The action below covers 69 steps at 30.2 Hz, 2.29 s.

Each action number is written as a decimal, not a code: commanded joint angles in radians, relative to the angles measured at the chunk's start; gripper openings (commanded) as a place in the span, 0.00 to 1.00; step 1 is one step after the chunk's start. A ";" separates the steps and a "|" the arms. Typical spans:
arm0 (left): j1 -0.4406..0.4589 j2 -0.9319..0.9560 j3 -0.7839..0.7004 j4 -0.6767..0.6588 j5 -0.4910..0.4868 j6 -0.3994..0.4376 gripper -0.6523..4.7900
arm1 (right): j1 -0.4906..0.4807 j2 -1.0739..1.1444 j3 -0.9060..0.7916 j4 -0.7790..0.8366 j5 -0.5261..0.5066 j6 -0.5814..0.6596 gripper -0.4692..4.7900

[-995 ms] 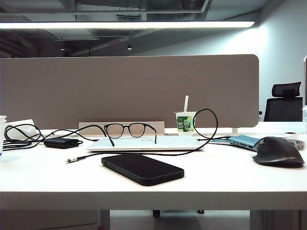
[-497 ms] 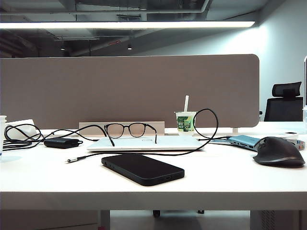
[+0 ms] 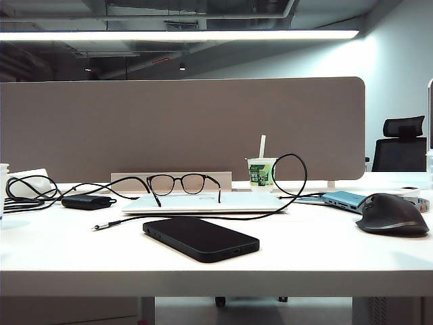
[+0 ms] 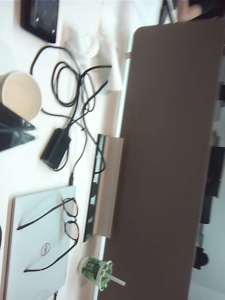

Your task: Pick up the black phone, pick up the charger plug, insert the charger plug into the phone's charging port, and finally place the connected phone back on the desk.

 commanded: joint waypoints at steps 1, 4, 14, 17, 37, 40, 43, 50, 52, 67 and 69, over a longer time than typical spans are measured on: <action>0.000 0.077 0.053 0.011 0.030 -0.019 0.11 | 0.002 0.077 0.067 0.011 -0.035 -0.008 0.08; -0.001 0.156 0.100 0.011 0.068 -0.063 0.11 | 0.003 0.149 0.126 0.004 -0.035 -0.008 0.08; -0.060 0.365 0.253 -0.003 0.192 -0.172 0.11 | 0.144 0.405 0.343 -0.151 -0.153 -0.094 0.08; -0.100 0.412 0.283 -0.008 0.223 -0.197 0.11 | 0.222 0.465 0.376 -0.154 -0.177 -0.094 0.08; -0.276 0.743 0.307 -0.016 0.533 -0.506 0.11 | 0.431 0.824 0.434 -0.253 -0.343 -0.289 0.08; -0.276 0.791 0.307 0.000 0.578 -0.462 0.12 | 0.431 0.868 0.434 -0.219 -0.343 -0.293 0.08; -0.276 0.833 0.307 0.008 0.605 -0.457 0.18 | 0.430 0.914 0.433 -0.176 -0.342 -0.293 0.08; -0.276 0.917 0.307 0.009 0.606 -0.535 0.94 | 0.430 1.046 0.433 -0.005 -0.346 -0.293 0.08; -0.276 0.939 0.307 0.009 0.603 -0.535 1.00 | 0.430 1.081 0.433 0.037 -0.346 -0.293 0.08; -0.291 1.089 0.307 0.061 0.598 -0.636 1.00 | 0.430 1.279 0.433 0.079 -0.420 -0.293 0.08; -0.303 1.102 0.307 0.066 0.594 -0.637 1.00 | 0.430 1.295 0.434 0.080 -0.421 -0.292 0.08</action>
